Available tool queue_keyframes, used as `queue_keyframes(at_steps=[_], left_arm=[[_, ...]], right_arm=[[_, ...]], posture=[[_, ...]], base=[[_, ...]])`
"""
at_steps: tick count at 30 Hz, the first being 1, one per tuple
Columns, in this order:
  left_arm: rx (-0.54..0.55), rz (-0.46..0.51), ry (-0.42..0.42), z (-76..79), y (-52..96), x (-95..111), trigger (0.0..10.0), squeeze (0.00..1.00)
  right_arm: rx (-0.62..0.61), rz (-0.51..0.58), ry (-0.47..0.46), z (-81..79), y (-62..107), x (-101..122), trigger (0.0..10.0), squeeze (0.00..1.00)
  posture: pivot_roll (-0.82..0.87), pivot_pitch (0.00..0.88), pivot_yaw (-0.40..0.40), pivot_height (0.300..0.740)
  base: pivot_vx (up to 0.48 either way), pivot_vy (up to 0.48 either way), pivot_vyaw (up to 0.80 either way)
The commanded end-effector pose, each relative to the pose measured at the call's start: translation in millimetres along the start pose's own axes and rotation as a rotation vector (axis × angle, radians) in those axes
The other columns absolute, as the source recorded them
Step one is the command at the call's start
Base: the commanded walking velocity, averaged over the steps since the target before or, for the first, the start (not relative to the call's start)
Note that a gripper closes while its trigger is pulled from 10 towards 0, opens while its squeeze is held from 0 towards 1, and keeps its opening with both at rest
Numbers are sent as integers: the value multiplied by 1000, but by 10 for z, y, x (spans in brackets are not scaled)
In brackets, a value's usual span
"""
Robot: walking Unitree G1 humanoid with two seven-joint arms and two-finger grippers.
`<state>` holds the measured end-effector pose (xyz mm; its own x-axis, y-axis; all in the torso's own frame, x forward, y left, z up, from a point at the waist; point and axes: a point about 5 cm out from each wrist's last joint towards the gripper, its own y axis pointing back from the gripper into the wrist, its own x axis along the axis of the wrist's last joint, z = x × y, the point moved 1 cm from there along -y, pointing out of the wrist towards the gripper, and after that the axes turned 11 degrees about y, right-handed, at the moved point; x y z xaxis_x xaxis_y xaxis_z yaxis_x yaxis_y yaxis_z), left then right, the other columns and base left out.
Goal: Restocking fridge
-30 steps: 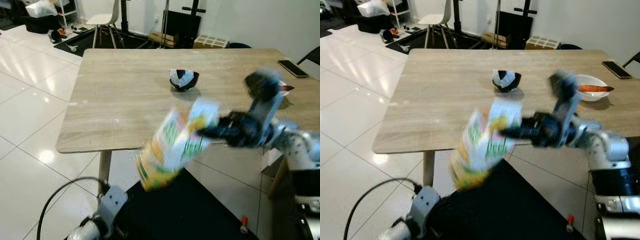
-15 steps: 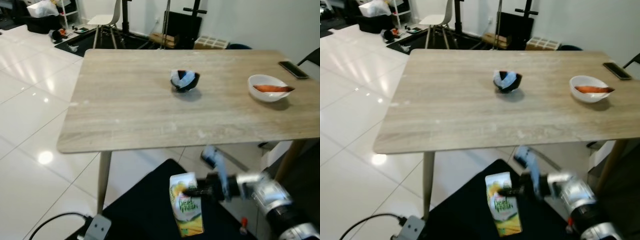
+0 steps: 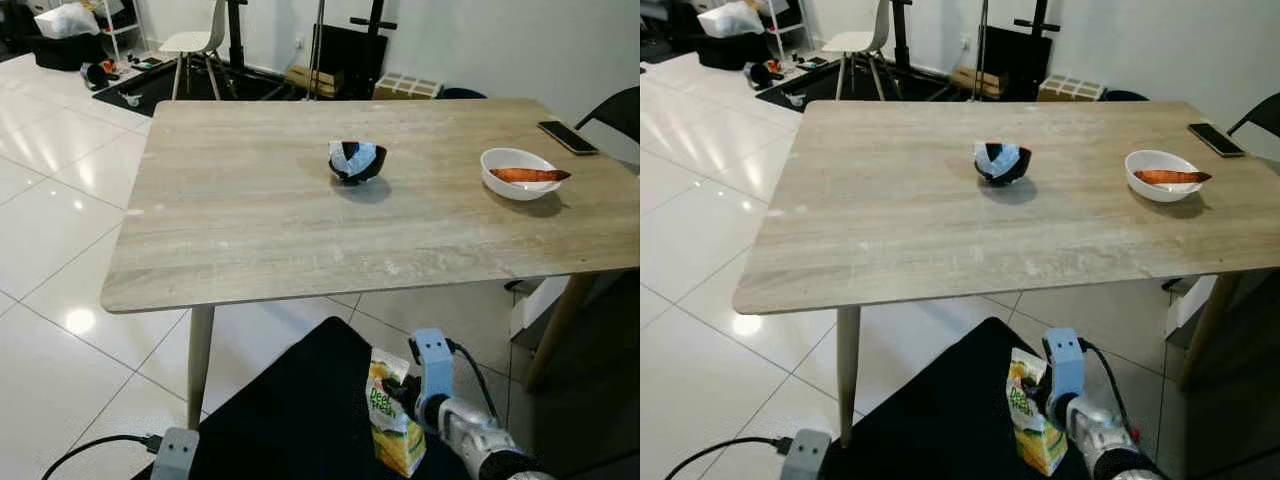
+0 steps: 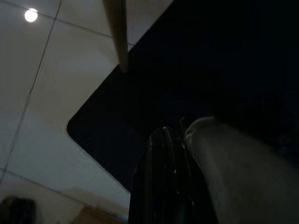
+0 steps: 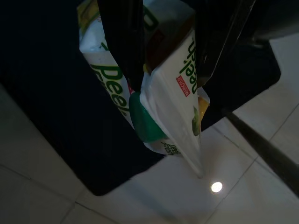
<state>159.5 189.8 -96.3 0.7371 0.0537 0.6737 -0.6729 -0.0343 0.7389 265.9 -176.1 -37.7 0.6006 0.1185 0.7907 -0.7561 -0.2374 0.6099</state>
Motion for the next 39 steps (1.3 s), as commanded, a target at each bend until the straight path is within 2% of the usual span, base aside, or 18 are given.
queue_keyframes(at_steps=[1, 2, 4, 6, 9, 13, 16, 18, 19, 20, 22, 24, 28, 31, 33, 34, 38, 39], left_arm=[[-6, -19, 6, 113, -10, -34, 10000, 0], [-3, -10, 18, 141, -24, -3, 10000, 0], [3, -5, 24, 82, -23, 10, 10000, 0], [17, 8, 30, -110, 2, 21, 10000, 0], [16, 17, 30, -147, 11, 28, 10000, 0], [-2, 49, 18, -180, 20, 66, 10000, 0], [-32, 60, -4, -141, 17, 84, 10000, 0], [-38, 71, -6, -121, 12, 102, 10000, 0], [-41, 80, -6, -107, 8, 119, 10000, 0], [-45, 92, -6, -94, 3, 142, 10000, 0], [-46, 95, -6, -91, 2, 146, 10000, 0], [-52, 106, -9, -73, -2, 167, 10000, 0], [-73, 140, -19, -10, -15, 231, 10000, 0], [-76, 145, -21, 4, -18, 242, 10000, 0], [-80, 153, -23, 17, -18, 253, 10000, 0], [-83, 159, -25, 22, -17, 260, 10000, 0], [-87, 171, -27, 29, -11, 269, 10000, 0], [-87, 171, -27, 29, -11, 269, 10000, 0]], right_arm=[[-117, -4, -105, 119, 46, -98, 10000, 0], [-128, 10, -187, 112, 50, -125, 10000, 0], [-90, 36, -217, 51, 39, -125, 10000, 0], [-105, 75, -215, 79, 56, -115, 10000, 0], [-172, 77, -220, 180, 87, -118, 10000, 0], [-424, 54, -187, 550, 224, -127, 10000, 0], [-80, 158, -340, 231, 98, -23, 10000, 0], [24, 178, -297, 116, 79, -2, 10000, 0], [-77, 163, -280, 221, 102, -21, 10000, 0], [-272, 136, -274, 421, 164, -56, 10000, 0], [-338, 124, -276, 488, 190, -72, 10000, 0], [-393, 132, -362, 555, 221, -94, 10000, 0], [-4, 184, -244, 41, 32, 47, 10000, 0], [-79, 189, -264, 139, 50, 58, 10000, 0], [-302, 162, -311, 442, 147, 14, 10000, 0], [-331, 161, -318, 499, 169, 14, 10000, 0], [-131, 182, -215, 264, 81, 88, 10000, 0], [-131, 182, -215, 264, 81, 88, 10000, 0]], posture=[[-31, 83, -66, 740], [-27, 82, -67, 740], [-23, 83, -67, 740], [-27, 80, -64, 740], [-32, 79, -59, 740], [-38, 75, -51, 740], [-46, 68, -44, 740], [-46, 68, -44, 740], [-48, 67, -43, 740], [-47, 67, -43, 740], [-47, 67, -43, 740], [-46, 67, -42, 740], [-43, 69, -42, 740], [-45, 67, -40, 740], [-40, 69, -41, 740], [-41, 69, -42, 740], [-41, 70, -43, 740], [-41, 70, -43, 740]], base=[[0, 0, 0], [0, 0, 0], [0, 0, 0], [0, 0, 0], [0, 0, 0], [0, 0, 0], [0, 0, 0], [0, 0, 0], [0, 0, 0], [0, 0, 0], [0, 0, 0], [0, 0, 0], [0, 0, 0], [0, 0, 0], [0, 0, 0], [0, 0, 0], [0, 0, 0], [0, 0, 0]])
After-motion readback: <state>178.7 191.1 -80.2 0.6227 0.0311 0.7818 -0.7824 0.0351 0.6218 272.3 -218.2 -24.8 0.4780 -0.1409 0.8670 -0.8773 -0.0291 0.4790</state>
